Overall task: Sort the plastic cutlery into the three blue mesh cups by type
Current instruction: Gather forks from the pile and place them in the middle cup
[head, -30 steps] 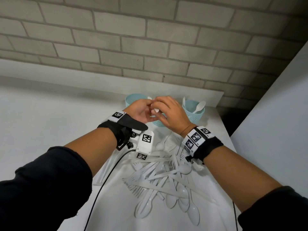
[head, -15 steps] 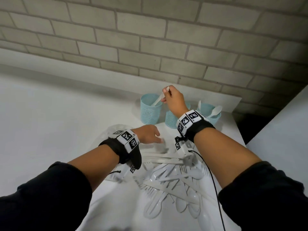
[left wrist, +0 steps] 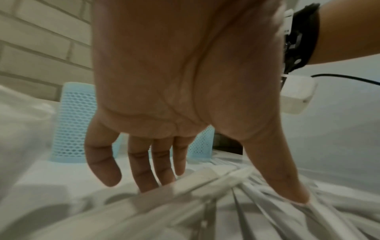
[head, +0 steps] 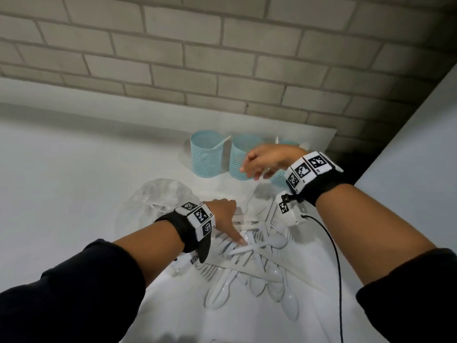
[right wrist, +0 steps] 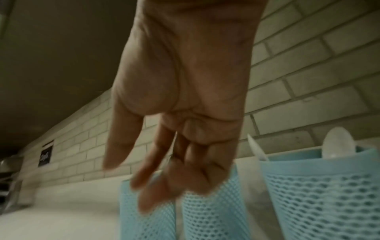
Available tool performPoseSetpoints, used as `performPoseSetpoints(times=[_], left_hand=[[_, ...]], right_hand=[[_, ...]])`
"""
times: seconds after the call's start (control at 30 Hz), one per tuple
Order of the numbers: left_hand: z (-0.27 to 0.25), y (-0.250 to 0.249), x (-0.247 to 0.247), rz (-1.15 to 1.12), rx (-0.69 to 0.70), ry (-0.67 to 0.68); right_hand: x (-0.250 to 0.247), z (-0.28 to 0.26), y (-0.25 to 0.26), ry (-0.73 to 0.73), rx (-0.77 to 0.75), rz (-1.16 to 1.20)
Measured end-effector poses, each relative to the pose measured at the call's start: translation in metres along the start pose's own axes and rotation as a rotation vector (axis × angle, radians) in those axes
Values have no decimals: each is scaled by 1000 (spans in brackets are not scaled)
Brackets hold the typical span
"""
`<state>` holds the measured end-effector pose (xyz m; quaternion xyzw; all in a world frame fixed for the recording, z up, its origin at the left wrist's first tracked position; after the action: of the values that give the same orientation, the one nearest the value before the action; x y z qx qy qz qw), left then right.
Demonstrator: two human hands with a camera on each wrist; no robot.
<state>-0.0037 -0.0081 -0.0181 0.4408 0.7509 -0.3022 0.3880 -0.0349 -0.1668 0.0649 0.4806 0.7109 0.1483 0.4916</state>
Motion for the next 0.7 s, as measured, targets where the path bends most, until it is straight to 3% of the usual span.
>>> performPoseSetpoints(times=[0.03,0.1,0.23,0.37,0.7], left_hand=[[2,-2,2,17,-9,-12],[5,-7,6,24,-26,-29],[7,-13,6,-27,-40,-52],[11,-12,1,-41,-79,-78],[19,1,-16,-299,-191,-114]], right_hand=[[2,-4,-9,49,120,-101],[4,-11,-27,9,297,-312],[12,-32,-61,-79,460,-546],[31,-53,-83,-179,428,-550],[70,-23,-89,-410,287,-121]])
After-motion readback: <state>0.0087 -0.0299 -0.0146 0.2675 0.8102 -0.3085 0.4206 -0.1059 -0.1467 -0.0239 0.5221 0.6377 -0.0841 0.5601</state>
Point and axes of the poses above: each hand's wrist, its own z-axis towards the middle knuckle, its own x-axis out of the palm, y = z × x, the point moved 1 cm from there along z, towards the middle knuckle, and after that the axes turned 12 degrees about z, right-handed, at the moved point
